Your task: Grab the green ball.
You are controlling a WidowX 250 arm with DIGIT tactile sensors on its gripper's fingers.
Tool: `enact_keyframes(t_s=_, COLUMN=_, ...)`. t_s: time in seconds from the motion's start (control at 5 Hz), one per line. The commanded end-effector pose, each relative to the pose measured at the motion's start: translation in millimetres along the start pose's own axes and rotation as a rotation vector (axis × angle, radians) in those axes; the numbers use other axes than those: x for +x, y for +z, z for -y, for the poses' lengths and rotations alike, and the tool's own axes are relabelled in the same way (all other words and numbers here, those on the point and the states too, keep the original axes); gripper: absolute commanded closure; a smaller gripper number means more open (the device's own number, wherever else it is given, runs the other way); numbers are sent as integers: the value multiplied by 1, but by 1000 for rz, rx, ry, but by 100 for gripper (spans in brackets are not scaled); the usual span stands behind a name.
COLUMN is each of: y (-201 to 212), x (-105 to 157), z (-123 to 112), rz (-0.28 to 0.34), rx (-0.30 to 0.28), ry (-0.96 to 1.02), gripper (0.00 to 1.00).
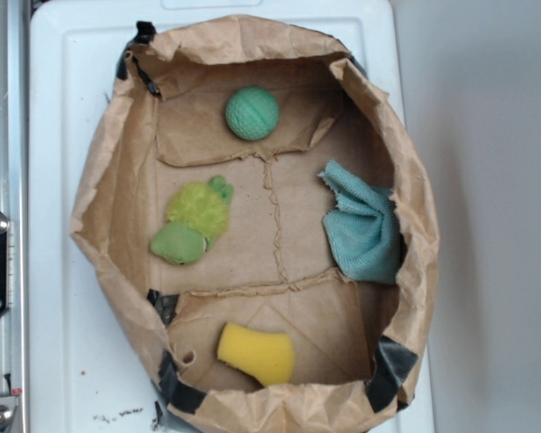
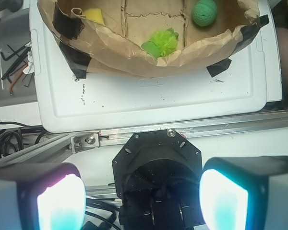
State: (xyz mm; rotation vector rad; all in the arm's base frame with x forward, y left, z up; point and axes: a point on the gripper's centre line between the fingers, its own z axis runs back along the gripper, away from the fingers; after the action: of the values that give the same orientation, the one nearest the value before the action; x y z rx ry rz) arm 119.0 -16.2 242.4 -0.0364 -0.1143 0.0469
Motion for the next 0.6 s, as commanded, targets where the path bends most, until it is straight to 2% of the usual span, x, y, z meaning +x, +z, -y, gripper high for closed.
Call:
enact_keyframes(t_s=0.0, y=0, x=0, z=0, rz=0, rx=0, ry=0, gripper=0)
enact_keyframes(t_s=0.2, y=-40, x=45, z=15, rz=40, rx=38, ry=158, gripper=0)
enact_keyframes(t_s=0.4, y=-64, x=95, z=9, rz=60, rx=34, ry=332, gripper=0)
